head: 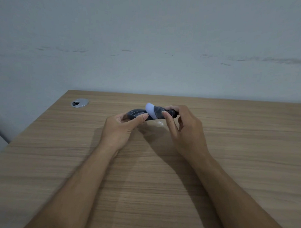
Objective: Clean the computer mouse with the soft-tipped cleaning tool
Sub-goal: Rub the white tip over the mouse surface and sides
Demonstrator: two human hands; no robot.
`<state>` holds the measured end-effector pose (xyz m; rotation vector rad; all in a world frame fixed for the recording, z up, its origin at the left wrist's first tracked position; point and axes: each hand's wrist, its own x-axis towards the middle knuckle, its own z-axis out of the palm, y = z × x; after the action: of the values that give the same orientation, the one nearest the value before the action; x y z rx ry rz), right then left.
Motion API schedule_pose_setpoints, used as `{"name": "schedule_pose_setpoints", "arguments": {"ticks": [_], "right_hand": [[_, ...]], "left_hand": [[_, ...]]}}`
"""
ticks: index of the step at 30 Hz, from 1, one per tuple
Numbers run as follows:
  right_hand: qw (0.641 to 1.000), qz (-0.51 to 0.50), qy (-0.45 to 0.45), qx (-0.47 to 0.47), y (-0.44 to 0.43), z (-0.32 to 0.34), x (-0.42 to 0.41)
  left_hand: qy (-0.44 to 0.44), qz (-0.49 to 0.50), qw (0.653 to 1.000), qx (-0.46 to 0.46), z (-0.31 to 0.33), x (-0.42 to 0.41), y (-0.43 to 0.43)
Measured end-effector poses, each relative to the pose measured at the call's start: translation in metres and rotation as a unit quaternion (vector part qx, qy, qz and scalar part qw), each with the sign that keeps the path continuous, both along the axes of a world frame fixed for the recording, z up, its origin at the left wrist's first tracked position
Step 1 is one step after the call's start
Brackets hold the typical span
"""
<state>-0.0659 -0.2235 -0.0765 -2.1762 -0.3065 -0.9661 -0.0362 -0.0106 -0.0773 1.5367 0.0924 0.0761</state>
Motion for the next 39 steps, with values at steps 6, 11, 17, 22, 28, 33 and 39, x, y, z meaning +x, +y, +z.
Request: {"name": "schedule_pose_setpoints", "arguments": {"ticks": [6, 11, 17, 22, 28, 33, 39], "right_hand": [[0.999, -0.015, 0.028, -0.016, -0.005, -0.005, 0.005], [0.998, 0.044, 0.034, 0.033, 0.002, 0.005, -0.006], [0.995, -0.01, 0.07, 0.066, -0.003, 0.0, 0.002], [0.996, 0.038, 0.046, 0.061, 0.008, 0.013, -0.011], [0.998, 0.056, -0.002, 0.003, 0.02, 0.015, -0.015], [0.999, 0.044, -0.014, 0.007, 0.015, 0.016, -0.015], [0.998, 0.038, -0.037, -0.017, 0.021, 0.019, -0.018]], "left_hand": [[-0.006, 0.01, 1.0, 0.014, 0.003, -0.002, 0.004], [-0.072, -0.014, 0.99, 0.121, 0.001, -0.003, 0.001], [-0.159, -0.042, 0.968, 0.192, 0.0, -0.005, 0.0], [-0.215, -0.039, 0.933, 0.286, 0.003, -0.007, -0.006], [-0.269, -0.034, 0.901, 0.338, 0.004, -0.005, -0.006], [-0.285, -0.023, 0.889, 0.356, 0.004, -0.003, -0.007], [-0.296, -0.016, 0.88, 0.372, 0.001, 0.001, -0.004]]}}
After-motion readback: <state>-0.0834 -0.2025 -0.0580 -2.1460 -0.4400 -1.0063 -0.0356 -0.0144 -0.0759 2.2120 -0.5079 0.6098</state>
